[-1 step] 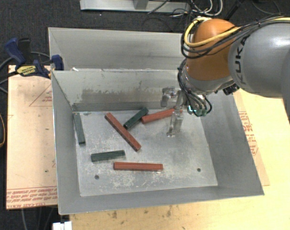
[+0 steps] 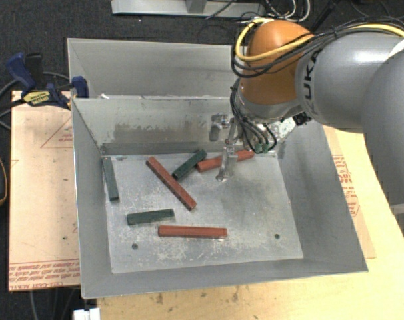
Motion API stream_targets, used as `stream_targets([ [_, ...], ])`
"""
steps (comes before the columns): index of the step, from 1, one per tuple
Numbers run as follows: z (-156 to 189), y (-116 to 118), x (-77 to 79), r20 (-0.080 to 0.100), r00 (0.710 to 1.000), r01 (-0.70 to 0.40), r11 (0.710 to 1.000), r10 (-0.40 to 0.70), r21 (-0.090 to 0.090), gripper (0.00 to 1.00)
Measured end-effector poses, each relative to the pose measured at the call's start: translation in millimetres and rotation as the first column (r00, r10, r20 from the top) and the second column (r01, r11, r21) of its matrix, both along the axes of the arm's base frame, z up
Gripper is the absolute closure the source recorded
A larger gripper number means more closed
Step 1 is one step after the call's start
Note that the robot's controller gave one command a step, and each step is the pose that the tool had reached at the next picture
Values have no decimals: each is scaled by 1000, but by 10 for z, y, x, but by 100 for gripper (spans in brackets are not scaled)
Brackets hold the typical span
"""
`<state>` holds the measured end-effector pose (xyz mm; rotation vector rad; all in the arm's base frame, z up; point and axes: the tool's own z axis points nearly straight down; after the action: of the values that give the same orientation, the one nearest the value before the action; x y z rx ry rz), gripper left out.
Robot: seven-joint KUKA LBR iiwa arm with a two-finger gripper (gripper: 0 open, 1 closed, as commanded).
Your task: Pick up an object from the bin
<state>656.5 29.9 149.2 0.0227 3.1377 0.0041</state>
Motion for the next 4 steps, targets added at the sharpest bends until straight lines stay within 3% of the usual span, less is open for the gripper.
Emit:
stream_targets([
  [1,-795,-91,14,3,988,-155,988,155,-2,0],
  [2,-762,-91,24,5,988,-156,988,156,-2,100],
  [3,-450,-109,-172,-1,992,-125,992,125,-1,100],
  [4,466,-186,-634,2,899,-437,899,437,-4,100],
])
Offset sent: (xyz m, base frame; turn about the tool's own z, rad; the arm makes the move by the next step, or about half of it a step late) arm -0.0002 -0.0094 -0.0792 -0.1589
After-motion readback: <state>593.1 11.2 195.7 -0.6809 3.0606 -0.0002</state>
